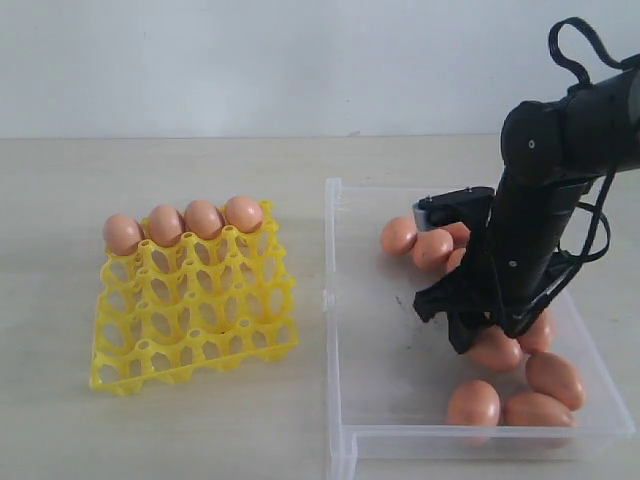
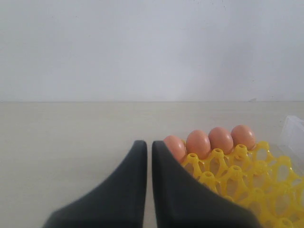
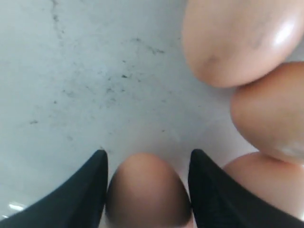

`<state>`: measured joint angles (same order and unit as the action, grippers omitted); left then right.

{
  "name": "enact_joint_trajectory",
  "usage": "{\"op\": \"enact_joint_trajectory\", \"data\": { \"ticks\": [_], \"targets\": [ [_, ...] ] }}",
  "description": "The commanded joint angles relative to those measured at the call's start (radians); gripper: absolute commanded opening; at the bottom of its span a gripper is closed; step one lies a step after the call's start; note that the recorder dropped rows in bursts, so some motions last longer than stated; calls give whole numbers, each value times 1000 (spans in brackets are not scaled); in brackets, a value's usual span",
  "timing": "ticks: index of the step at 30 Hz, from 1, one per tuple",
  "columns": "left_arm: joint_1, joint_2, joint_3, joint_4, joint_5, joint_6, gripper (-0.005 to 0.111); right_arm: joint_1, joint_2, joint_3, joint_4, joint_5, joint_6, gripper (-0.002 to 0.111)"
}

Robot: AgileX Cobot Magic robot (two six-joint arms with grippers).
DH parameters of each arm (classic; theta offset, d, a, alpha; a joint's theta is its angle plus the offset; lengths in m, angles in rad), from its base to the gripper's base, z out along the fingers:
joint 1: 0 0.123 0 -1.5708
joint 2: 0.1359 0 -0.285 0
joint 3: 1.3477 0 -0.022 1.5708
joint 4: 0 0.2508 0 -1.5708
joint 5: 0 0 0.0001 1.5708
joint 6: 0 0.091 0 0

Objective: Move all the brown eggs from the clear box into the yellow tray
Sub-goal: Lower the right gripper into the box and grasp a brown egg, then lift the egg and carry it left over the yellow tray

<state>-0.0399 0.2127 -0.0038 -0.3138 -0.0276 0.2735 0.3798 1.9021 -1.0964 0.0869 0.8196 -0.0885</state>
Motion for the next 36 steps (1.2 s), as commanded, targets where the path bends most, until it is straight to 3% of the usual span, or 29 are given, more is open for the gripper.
{"op": "enact_joint_trajectory", "data": {
  "ticks": [1,8,12,15,16,20,23,26,31,33,34,36],
  "targets": [
    [-5,3,4,-5,-8,5,4,-1,26,12,-87,34,-135,66],
    [-5,3,4,-5,-8,5,4,-1,26,12,-206,42,-153,63],
    [-5,3,4,-5,-8,5,4,-1,26,12,-163,42,-90,36],
    [-5,3,4,-5,-8,5,4,-1,26,12,-143,38,-13,5],
    [-5,3,4,-5,-8,5,4,-1,26,12,-140,35,-6,0],
    [-5,3,4,-5,-8,5,4,-1,15,14,-136,-92,44,0],
    [-5,3,4,-5,-8,5,4,-1,-19,43,-136,-344,138,0],
    [-5,3,4,-5,-8,5,4,-1,-74,150,-136,-744,266,0],
    [-5,3,4,-5,-8,5,4,-1,-103,457,-118,-1647,350,0],
    [-5,3,4,-5,-8,5,4,-1,-84,542,-118,-1920,373,0],
    [-5,3,4,-5,-8,5,4,-1,-72,578,-118,-2041,388,0],
    [-5,3,4,-5,-8,5,4,-1,-59,606,-123,-2041,431,0]
  ]
}}
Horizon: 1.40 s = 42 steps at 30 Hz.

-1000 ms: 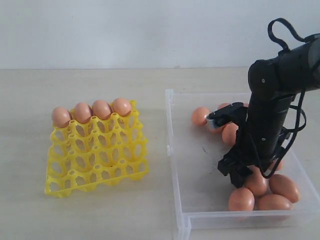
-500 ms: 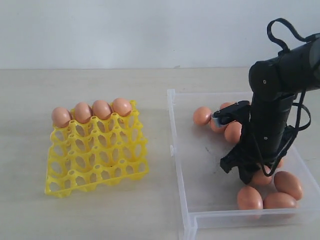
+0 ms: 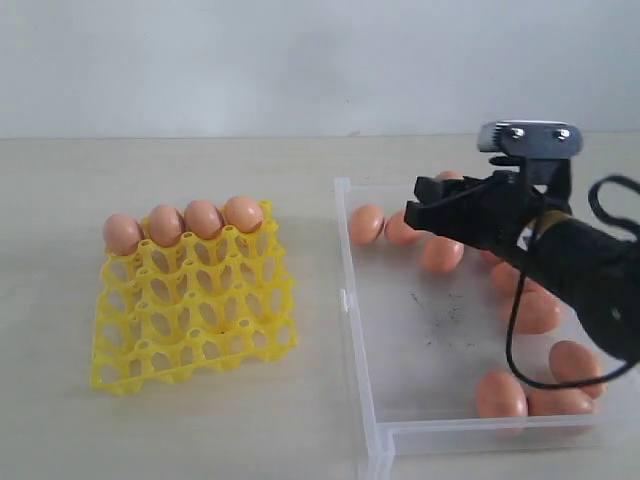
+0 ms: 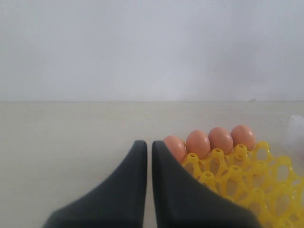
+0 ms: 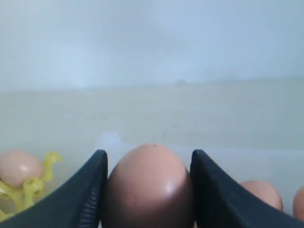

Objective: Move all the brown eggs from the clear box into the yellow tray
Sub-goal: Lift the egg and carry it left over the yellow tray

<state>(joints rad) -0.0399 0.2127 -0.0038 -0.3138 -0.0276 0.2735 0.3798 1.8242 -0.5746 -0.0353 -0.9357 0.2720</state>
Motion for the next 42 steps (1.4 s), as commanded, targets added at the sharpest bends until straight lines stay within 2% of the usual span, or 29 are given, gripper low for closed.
{"op": "enact_joint_trajectory", "data": {
  "ticks": [1,4,6,10,14,18,21,30,42],
  "targets": [
    [-5,3,4,-5,-8,5,4,-1,28,85,-16,-285,78,0],
    [-5,3,4,-5,-10,5,4,12,47,41,-123,-285,89,0],
    [-5,3,4,-5,-10,5,4,65,60,-33,-196,-285,92,0],
    [-5,3,4,-5,-10,5,4,213,185,-298,-316,-285,29,0],
    [-5,3,4,-5,-8,5,4,319,465,-647,-375,-285,117,0],
    [-5,3,4,-5,-8,5,4,361,600,-833,-390,-225,71,0],
    [-5,3,4,-5,-10,5,4,380,680,-997,-504,-112,66,0],
    [-5,3,4,-5,-10,5,4,417,699,-1101,-531,144,140,0],
    [-5,3,4,-5,-10,5,4,420,700,-1101,-541,273,141,0]
  ]
}}
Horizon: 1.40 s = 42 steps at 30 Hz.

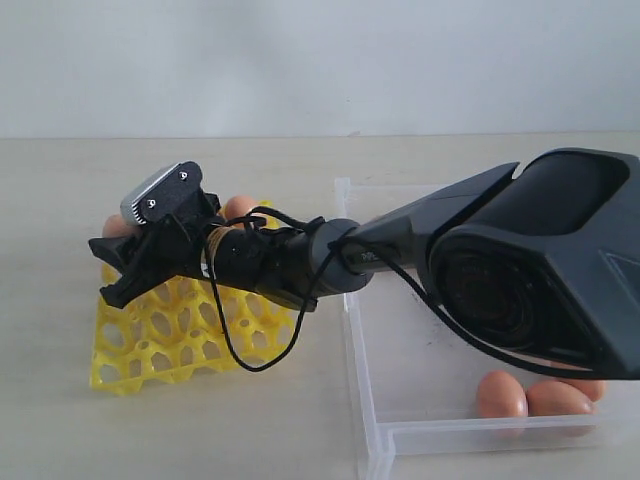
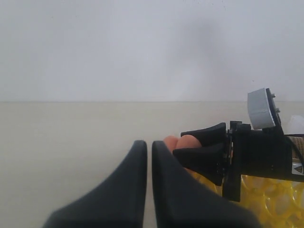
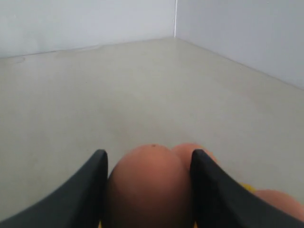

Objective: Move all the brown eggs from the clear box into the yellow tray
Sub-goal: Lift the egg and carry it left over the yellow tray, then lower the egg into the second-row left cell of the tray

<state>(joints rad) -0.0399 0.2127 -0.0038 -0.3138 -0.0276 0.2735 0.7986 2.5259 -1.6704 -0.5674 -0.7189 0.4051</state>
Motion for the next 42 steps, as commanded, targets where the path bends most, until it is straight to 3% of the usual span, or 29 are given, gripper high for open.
{"op": "enact_joint_trajectory", "data": {
  "ticks": [1,15,27,30,34,36,42],
  "targets": [
    [-5,3,4,-5,-10,5,4,1,-1,-5,-26,58,8,0],
    [-5,3,4,-5,-10,5,4,1,-1,-5,-176,26,24,0],
    [-5,3,4,-5,-10,5,4,1,-1,-5,-178,90,56,0],
    [-5,3,4,-5,-10,5,4,1,-1,-5,-178,96,56,13],
    [-5,3,4,-5,-10,5,4,1,-1,-5,-178,96,52,43],
    [-5,3,4,-5,-10,5,4,1,-1,-5,-178,101,49,52],
    [-5,3,4,-5,-10,5,4,1,-1,-5,-158,111,8,53]
  ]
}}
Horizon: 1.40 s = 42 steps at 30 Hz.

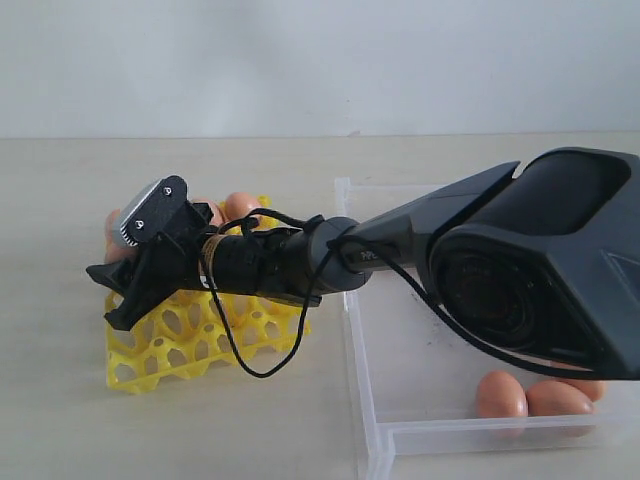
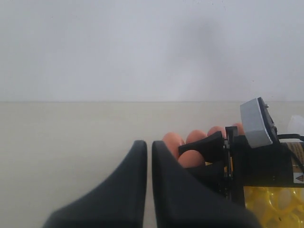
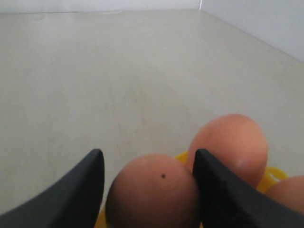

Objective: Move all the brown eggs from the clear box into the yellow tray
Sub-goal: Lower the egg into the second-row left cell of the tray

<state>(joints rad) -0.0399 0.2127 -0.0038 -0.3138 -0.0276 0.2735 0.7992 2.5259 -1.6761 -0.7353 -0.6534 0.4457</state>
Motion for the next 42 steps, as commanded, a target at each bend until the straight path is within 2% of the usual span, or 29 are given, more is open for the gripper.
{"op": "enact_joint_trajectory", "data": {
  "ticks": [1,7,10,13,32,36,38,42],
  "targets": [
    [-5,3,4,-5,-10,5,4,0,-1,1,23,45,-41,53],
    [-5,3,4,-5,-10,5,4,0,-1,0,83,39,-99,54],
    [-5,3,4,-5,-10,5,4,0,-1,-1,112,37,-115,67],
    [-5,3,4,-5,-10,5,4,0,-4,-1,114,37,-123,74],
    [-5,3,4,-5,-10,5,4,0,-101,-1,116,29,-137,73],
    [-5,3,4,-5,-10,5,4,0,-135,-1,114,31,-55,73],
    [-5,3,4,-5,-10,5,4,0,-155,-1,102,31,-18,68],
    [-5,3,4,-5,-10,5,4,0,-216,-1,37,107,130,39]
  ]
}}
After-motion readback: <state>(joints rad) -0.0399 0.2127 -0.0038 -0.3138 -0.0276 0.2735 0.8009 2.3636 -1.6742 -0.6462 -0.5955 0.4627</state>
